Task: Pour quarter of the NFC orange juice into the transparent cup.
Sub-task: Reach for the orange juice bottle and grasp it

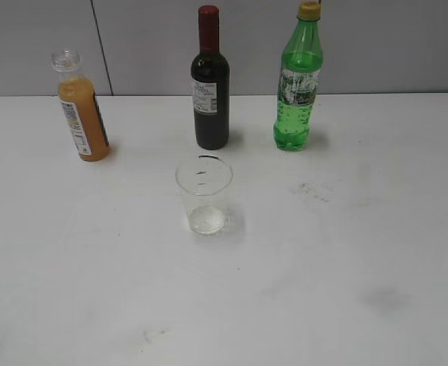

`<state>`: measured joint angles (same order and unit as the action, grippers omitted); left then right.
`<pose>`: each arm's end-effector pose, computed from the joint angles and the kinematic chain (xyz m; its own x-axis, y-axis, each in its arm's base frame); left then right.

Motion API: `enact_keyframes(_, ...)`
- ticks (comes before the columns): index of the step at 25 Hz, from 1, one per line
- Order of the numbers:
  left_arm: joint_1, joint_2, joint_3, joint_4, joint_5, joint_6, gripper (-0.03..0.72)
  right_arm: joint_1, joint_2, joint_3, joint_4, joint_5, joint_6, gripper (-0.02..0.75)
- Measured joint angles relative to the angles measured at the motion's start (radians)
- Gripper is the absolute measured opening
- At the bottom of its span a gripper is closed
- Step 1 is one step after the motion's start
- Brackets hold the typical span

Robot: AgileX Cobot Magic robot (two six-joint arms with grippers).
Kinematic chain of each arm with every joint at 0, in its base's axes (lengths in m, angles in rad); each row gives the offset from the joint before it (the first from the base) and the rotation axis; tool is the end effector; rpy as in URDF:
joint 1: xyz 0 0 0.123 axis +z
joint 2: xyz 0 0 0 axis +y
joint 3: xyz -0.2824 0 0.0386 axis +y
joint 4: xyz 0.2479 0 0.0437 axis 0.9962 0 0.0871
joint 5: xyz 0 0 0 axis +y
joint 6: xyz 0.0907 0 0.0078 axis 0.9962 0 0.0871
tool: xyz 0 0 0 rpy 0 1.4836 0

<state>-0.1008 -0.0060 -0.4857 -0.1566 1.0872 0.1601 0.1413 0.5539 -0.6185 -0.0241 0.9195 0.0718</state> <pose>-0.0070 -0.0119 0.2719 -0.4589 0.1327 -0.8785 0.2608 0.9653 0.0096 0.0894 0.0110 0.3007 -0.6936 -0.0409 -0.7192 -0.0876 0.9958 0.0278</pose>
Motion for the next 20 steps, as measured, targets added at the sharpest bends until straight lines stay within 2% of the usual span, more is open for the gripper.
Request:
enact_keyframes(4, 0.0, 0.0, 0.0, 0.0, 0.0, 0.0, 0.236, 0.0, -0.184, 0.081, 0.003, 0.048, -0.002, 0.592)
enact_keyframes(10, 0.0, 0.0, 0.0, 0.0, 0.0, 0.0, 0.236, 0.0, -0.407, 0.091, 0.017, 0.081, -0.002, 0.592)
enact_keyframes(20, 0.0, 0.0, 0.0, 0.0, 0.0, 0.0, 0.236, 0.0, -0.56, 0.116, 0.009, 0.111, -0.01, 0.591)
